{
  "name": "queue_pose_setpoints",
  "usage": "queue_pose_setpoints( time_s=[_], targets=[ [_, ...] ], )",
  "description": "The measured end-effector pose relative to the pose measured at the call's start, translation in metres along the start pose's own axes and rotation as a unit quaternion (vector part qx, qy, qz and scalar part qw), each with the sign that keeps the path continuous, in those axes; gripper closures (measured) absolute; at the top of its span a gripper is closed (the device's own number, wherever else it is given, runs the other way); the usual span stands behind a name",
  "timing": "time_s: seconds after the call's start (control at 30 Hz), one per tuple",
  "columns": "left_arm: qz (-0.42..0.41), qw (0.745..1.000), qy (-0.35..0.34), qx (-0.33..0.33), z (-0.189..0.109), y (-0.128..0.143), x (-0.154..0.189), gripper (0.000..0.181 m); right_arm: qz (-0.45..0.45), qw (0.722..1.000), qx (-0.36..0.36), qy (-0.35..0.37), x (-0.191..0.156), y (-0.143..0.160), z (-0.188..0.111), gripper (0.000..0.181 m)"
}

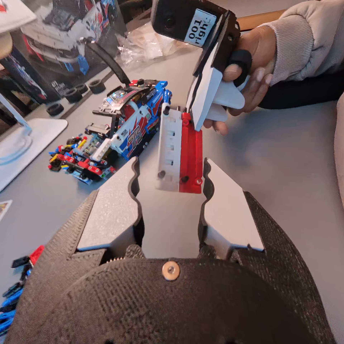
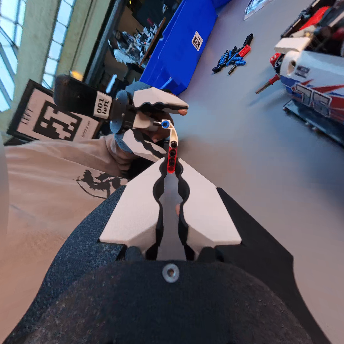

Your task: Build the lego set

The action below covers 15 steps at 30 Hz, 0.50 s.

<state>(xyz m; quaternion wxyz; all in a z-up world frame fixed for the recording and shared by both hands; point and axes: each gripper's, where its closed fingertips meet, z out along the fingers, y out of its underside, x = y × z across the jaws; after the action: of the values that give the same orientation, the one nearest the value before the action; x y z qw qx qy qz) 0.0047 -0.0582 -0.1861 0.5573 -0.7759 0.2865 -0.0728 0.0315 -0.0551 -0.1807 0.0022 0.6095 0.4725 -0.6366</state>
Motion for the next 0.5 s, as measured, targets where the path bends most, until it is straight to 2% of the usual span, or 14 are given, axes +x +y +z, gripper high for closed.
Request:
queue_pose_setpoints(
  time_s=[0.1,0.17,0.2,0.3,0.37,0.4,0.5],
  targets=[
    [-0.032,0.999,0.018,-0.017,0.001,0.011,-0.002,0.108,0.092,0.995,0.031,-0.019,0.001,0.002,-0.005,0.177],
    [-0.011,0.999,0.032,-0.022,0.003,0.011,0.006,0.114,0.122,0.992,0.037,-0.020,0.002,0.008,-0.004,0.177],
    [0.009,0.999,0.044,-0.024,0.004,0.011,0.012,0.128,0.133,0.990,0.041,-0.020,0.002,0.010,-0.004,0.177],
    [0.034,0.997,0.057,-0.046,0.008,0.015,0.017,0.130,0.147,0.988,0.050,-0.014,0.004,0.012,-0.006,0.177],
    [0.022,0.995,0.076,-0.059,0.008,0.019,0.019,0.130,0.134,0.990,0.054,0.001,0.005,0.012,-0.009,0.168],
    [0.008,0.993,0.093,-0.068,0.007,0.022,0.022,0.130,0.110,0.992,0.053,0.022,0.008,0.011,-0.014,0.158],
    [-0.041,0.983,0.149,-0.102,0.005,0.034,0.034,0.130,0.012,0.995,0.047,0.089,0.012,0.000,-0.036,0.145]
  ],
)
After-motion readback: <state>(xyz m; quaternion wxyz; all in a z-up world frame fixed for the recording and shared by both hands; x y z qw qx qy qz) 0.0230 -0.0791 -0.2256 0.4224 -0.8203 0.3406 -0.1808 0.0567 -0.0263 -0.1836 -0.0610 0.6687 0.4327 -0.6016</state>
